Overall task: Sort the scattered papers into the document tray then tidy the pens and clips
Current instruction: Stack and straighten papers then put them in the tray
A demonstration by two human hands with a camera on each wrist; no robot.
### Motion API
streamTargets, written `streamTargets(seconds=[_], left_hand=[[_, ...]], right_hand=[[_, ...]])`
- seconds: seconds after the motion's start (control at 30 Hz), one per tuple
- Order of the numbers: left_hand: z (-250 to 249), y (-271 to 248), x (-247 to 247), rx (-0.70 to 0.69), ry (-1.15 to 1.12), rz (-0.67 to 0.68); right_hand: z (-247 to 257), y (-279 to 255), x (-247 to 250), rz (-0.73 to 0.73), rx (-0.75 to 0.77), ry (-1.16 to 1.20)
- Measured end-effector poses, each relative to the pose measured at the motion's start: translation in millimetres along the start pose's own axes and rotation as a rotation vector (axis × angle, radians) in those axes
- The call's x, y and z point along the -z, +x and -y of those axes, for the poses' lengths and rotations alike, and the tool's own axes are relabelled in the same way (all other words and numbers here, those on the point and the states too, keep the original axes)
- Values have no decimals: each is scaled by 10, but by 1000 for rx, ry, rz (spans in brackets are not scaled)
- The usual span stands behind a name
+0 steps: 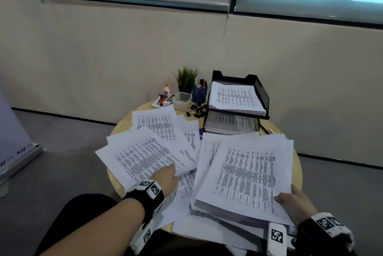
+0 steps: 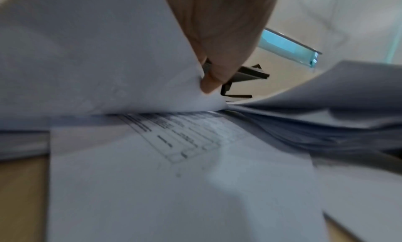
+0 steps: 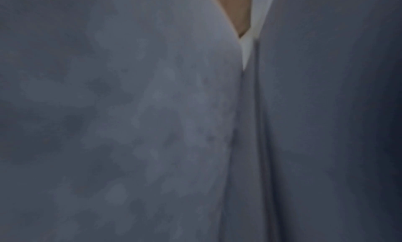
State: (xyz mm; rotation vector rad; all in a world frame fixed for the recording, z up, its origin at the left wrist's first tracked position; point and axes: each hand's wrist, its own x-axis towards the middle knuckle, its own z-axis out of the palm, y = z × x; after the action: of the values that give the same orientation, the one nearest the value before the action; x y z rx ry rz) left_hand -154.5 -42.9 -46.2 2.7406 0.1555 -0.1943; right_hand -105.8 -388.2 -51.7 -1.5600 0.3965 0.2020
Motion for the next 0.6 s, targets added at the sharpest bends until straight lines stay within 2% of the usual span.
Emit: streamTargets(seconds=[0.1,0.2,0.33,0.4,0.6], left_hand=[[-60,-40,110,-29,-134,-114],[-196,-64,159,-121,-251,-99],[-358,-52,151,-195,-317,-172],[-455,-66,113,-272,-308,-133],[-647,-179,-137,-425,-138,127]], right_hand=[[-6,-11,7,2,-2,-25],[-16,-21,-37,18,6,-37],[-138,4,-230,23,-24,-51],[-216,19,-320,41,-33,-28],[-258,23,-463,113,-90,-41]])
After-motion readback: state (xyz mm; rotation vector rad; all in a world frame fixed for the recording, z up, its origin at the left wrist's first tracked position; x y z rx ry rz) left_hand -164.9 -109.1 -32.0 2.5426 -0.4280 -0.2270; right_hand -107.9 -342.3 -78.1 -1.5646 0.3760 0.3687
